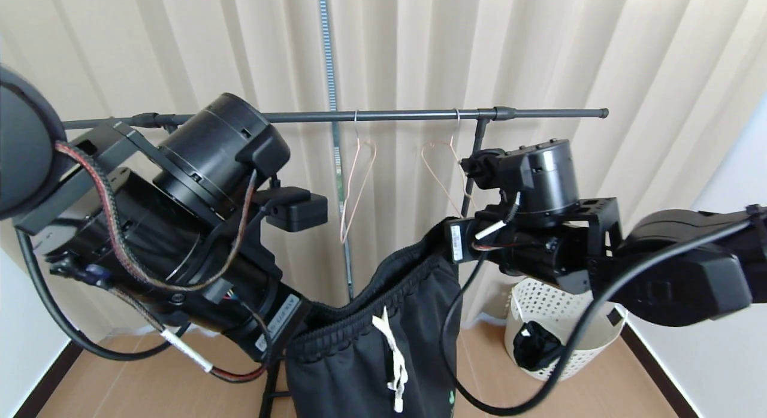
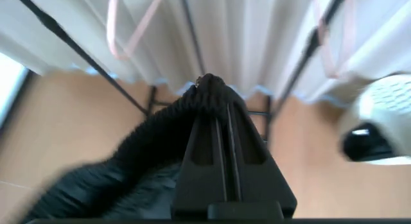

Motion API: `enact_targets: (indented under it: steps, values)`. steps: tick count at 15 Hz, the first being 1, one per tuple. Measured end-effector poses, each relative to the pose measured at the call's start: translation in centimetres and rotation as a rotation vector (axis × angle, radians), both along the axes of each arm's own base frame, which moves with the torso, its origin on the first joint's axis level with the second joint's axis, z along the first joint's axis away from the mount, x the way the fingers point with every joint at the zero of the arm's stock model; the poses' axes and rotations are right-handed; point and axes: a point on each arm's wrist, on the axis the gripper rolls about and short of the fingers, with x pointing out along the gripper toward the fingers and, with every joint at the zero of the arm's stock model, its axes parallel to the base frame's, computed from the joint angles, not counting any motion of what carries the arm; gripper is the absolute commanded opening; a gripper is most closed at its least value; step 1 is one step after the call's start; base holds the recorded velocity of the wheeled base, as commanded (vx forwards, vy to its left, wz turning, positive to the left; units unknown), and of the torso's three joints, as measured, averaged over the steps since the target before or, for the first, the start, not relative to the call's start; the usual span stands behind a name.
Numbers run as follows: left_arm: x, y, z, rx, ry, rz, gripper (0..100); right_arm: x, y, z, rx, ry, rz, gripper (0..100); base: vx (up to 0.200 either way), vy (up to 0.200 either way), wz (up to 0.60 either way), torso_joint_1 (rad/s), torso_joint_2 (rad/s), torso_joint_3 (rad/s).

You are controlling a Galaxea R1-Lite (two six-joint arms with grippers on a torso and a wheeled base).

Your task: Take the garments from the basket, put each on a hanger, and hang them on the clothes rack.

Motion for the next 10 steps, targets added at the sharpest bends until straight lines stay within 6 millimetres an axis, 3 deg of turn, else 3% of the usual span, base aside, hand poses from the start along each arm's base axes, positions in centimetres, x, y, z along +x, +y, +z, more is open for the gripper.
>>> enact_targets:
  steps: [3, 6, 10]
  values:
    - [-1.6, -3.9, -0.5, -0.102, 0.051, 0.056, 0, 1.3, 3.6, -0.1, 0.199, 0.027, -0.040, 0, 0.000, 0.000, 0.00, 0.000, 0.00, 0.000]
    - [-2.5, -7.5, -0.3, -0.183, 0.056, 0.047, 0, 1.4, 5.3, -0.3, 0.246, 0.039, -0.031, 0, 0.000, 0.000, 0.00, 0.000, 0.00, 0.000]
    - [-2.3, -8.1, -0.6, -0.162, 0.039, 0.056, 0, 1.6, 5.3, -0.4, 0.242, 0.039, -0.034, 0, 0.000, 0.000, 0.00, 0.000, 0.00, 0.000]
